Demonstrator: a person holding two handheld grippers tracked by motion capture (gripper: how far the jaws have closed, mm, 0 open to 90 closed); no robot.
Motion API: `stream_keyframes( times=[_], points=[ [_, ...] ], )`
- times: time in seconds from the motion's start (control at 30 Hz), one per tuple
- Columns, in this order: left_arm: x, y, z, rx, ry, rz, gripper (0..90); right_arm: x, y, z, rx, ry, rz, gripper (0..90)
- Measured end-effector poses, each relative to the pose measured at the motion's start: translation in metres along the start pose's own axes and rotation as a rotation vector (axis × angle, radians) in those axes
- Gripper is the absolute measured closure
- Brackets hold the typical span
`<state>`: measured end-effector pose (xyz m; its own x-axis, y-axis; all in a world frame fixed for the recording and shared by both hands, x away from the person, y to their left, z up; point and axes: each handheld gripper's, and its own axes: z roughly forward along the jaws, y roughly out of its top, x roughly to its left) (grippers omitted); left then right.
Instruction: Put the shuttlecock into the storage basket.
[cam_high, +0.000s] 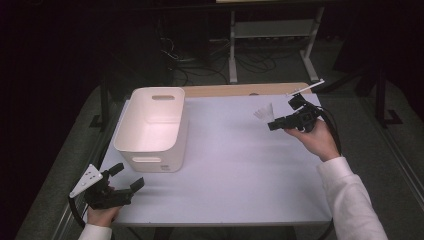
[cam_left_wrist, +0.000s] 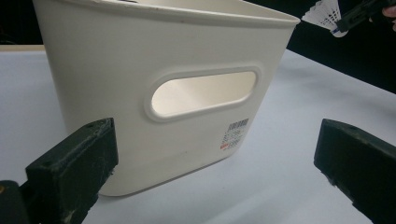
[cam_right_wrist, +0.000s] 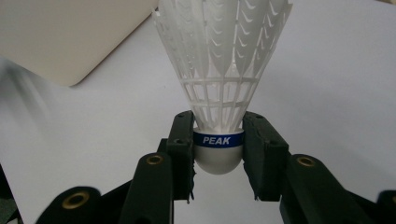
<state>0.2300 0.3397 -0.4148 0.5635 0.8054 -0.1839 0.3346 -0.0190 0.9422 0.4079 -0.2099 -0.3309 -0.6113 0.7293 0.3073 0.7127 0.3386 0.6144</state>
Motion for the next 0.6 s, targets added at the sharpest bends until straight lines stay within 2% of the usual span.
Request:
stream_keyframes(
  times=[0.6],
  points=[
    [0.0,0.0,0.0,0.001,-0.002,0.0,0.0,0.017,0.023,-0.002,-0.01,0.024,-0.058,64.3]
  ],
)
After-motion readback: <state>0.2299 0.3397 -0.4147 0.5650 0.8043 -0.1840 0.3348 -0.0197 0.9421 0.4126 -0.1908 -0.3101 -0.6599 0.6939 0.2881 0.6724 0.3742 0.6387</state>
